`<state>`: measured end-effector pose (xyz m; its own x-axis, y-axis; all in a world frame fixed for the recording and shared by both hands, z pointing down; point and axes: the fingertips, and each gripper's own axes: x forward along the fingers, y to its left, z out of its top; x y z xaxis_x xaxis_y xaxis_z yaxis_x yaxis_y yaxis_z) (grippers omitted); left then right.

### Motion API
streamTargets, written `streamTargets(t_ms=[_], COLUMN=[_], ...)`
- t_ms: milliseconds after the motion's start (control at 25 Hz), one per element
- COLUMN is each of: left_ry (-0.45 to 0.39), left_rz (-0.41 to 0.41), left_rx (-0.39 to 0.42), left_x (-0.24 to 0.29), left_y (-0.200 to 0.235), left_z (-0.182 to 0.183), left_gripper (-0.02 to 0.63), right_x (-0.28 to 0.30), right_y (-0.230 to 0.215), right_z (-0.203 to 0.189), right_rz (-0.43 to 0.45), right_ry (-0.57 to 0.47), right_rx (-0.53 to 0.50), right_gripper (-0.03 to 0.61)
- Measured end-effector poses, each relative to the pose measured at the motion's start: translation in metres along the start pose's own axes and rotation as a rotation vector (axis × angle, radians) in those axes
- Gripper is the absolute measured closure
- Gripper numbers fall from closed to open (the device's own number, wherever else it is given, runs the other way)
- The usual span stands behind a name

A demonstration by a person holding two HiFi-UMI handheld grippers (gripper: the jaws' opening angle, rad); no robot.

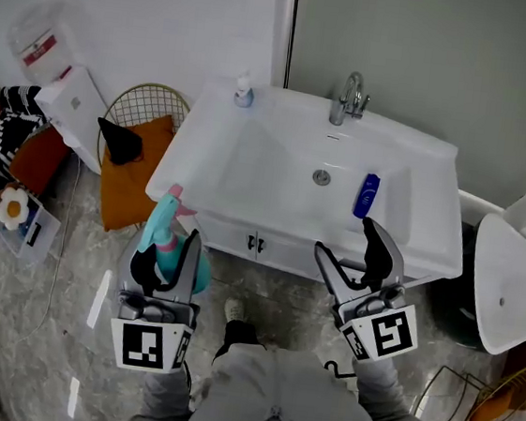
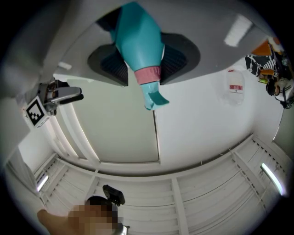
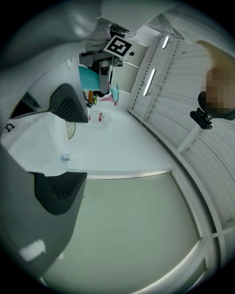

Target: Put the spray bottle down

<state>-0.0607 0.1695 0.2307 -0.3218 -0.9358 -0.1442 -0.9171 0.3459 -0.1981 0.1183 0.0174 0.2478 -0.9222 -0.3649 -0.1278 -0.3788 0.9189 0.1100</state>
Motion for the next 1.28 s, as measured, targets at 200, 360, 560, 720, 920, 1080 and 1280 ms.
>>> streamTargets(t_ms=[200, 360, 560, 720, 920, 1080, 1280], left_ry=[-0.012, -0.018, -0.033, -0.039, -0.030, -0.067, -0.094], left_rz=[-0.039, -0.083, -0.139, -0.178, -0.234, -0.262, -0.297], left_rx=[-0.005, -0.009, -0.013, -0.011, -0.031, -0.036, -0.049], left_x=[0.035, 0.071, 0.110, 0.142, 0.202, 0.202, 0.214], left_y=[0.020, 0.039, 0.064, 0.082, 0.101, 0.101, 0.101], left_z=[-0.013, -0.021, -0.028, -0.035, -0.052, -0.053, -0.054], left_gripper=[0.347, 0.347, 0.347, 0.347, 0.348, 0.348, 0.348], right_x=[0.034, 0.068, 0.106, 0.135, 0.182, 0.176, 0.180], right_y=[-0.007, -0.013, -0.016, -0.021, -0.044, -0.037, -0.038], right_z=[-0.008, -0.014, -0.018, -0.022, -0.034, -0.033, -0.029], right_rz=[-0.034, -0.068, -0.116, -0.150, -0.200, -0.233, -0.264], right_ry=[0.005, 0.013, 0.017, 0.027, 0.059, 0.050, 0.050], right_rx=[-0.010, -0.010, -0.014, -0.016, -0.014, -0.035, -0.056], right_gripper=[0.245, 0.245, 0.245, 0.245, 0.245, 0.245, 0.245])
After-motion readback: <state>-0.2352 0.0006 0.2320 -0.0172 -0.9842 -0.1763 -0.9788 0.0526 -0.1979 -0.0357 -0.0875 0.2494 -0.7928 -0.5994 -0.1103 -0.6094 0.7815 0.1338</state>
